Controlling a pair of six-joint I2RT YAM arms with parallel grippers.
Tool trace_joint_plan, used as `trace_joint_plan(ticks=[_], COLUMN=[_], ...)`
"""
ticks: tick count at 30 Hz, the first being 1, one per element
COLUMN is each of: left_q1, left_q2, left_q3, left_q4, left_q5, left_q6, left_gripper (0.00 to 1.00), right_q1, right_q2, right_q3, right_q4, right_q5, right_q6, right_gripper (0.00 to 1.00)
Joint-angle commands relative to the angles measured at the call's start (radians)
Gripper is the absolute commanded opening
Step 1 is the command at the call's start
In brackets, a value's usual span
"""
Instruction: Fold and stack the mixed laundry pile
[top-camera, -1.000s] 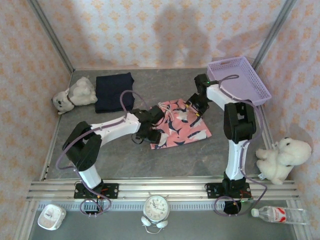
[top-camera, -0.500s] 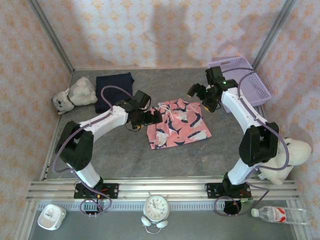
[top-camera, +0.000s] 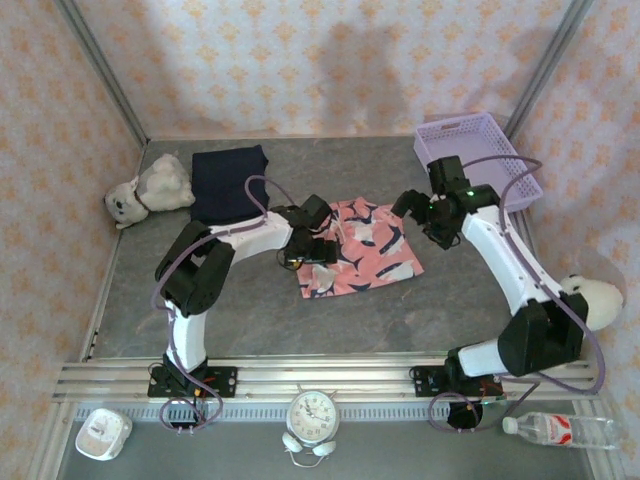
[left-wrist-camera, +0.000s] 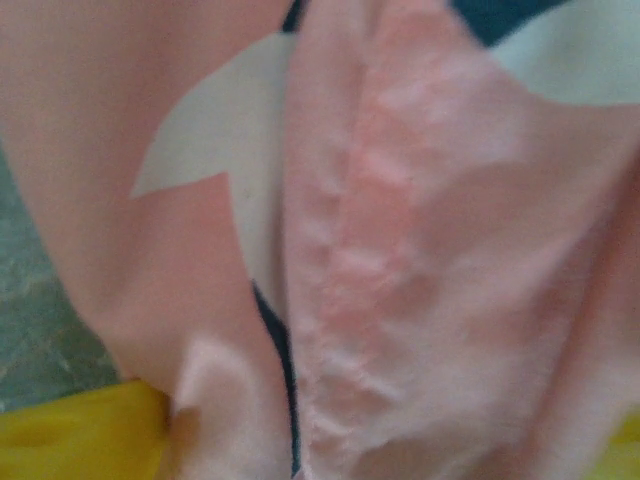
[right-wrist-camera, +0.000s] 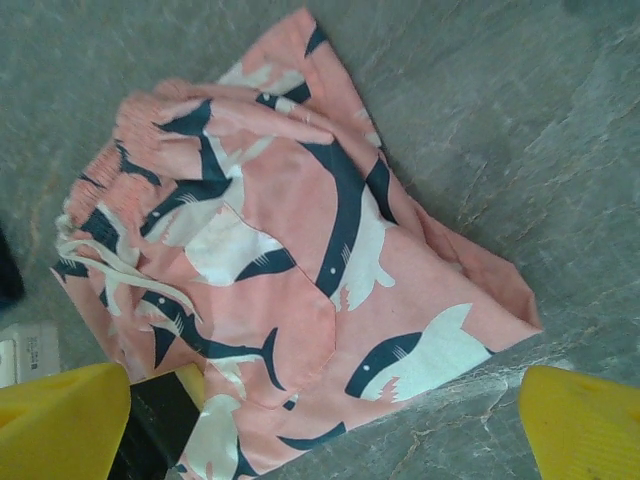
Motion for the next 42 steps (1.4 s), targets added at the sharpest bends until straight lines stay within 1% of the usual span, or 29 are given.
trace_joint_plan(ticks=[1, 3, 4, 5, 6, 7, 11, 15, 19, 23, 26, 31, 36, 39, 42], left_q1=[-0.005, -0.004, -0.003, -0.001, 0.005, 0.013, 0.063, 0.101, 0.135, 0.191, 0.234, 0.301, 0.394, 0.462, 0.528], left_q2=[0.084, 0.115, 0.127, 0.139, 0.153, 0.162, 0.177, 0.194, 0.276, 0.385, 0.439, 0.417, 0.405, 0.398, 0.395], left_q3=[0.044, 0.085, 0.11, 0.137, 0.165, 0.187, 0.308, 0.513, 0.815, 1.136, 1.306, 1.325, 1.327, 1.339, 1.375], left_q4=[-0.067, -0.096, -0.11, -0.128, -0.142, -0.153, -0.204, -0.325, -0.473, -0.616, -0.677, -0.648, -0.648, -0.644, -0.643], left_q5=[-0.045, -0.063, -0.071, -0.08, -0.082, -0.087, -0.091, -0.141, -0.183, -0.161, -0.13, -0.116, -0.077, -0.01, 0.107], left_q6=[0.024, 0.04, 0.047, 0.047, 0.086, 0.094, 0.151, 0.284, 0.41, 0.479, 0.517, 0.574, 0.602, 0.597, 0.58], left_gripper=[0.57, 0.38, 0.31, 0.22, 0.1, 0.0, 0.0, 0.0, 0.0, 0.0, 0.0, 0.0, 0.0, 0.0, 0.0], right_q1=[-0.007, -0.007, -0.008, -0.009, -0.01, -0.01, -0.011, -0.01, -0.01, -0.011, -0.01, -0.01, -0.01, -0.01, -0.01], right_q2=[-0.048, -0.07, -0.079, -0.09, -0.101, -0.11, -0.155, -0.202, -0.241, -0.245, -0.235, -0.222, -0.218, -0.219, -0.219], right_q3=[0.003, -0.011, -0.019, -0.032, -0.046, -0.061, -0.13, -0.204, -0.257, -0.263, -0.254, -0.258, -0.293, -0.319, -0.351], right_q4=[-0.046, -0.053, -0.055, -0.058, -0.059, -0.059, -0.053, -0.026, -0.001, -0.016, -0.043, -0.064, -0.041, -0.024, -0.009], right_q5=[0.098, 0.135, 0.147, 0.16, 0.17, 0.18, 0.216, 0.212, 0.218, 0.246, 0.263, 0.271, 0.251, 0.237, 0.229], right_q6=[0.029, 0.045, 0.054, 0.062, 0.072, 0.081, 0.131, 0.199, 0.247, 0.265, 0.267, 0.285, 0.317, 0.339, 0.362], right_gripper=[0.99, 1.0, 1.0, 1.0, 1.0, 1.0, 1.0, 1.0, 1.0, 1.0, 1.0, 0.99, 0.99, 0.99, 0.99])
